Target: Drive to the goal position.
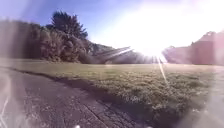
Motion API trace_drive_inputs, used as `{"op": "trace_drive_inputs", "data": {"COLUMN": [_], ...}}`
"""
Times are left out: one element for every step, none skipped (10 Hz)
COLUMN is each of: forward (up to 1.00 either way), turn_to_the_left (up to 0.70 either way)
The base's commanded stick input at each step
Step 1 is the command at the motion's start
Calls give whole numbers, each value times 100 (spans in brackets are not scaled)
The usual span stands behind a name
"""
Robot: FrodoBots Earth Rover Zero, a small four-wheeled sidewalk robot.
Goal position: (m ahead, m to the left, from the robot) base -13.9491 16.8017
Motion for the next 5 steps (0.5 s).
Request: {"op": "trace_drive_inputs", "data": {"forward": [0, 0, 0, 0, 0], "turn_to_the_left": [85, 85, 85, 85, 85]}}
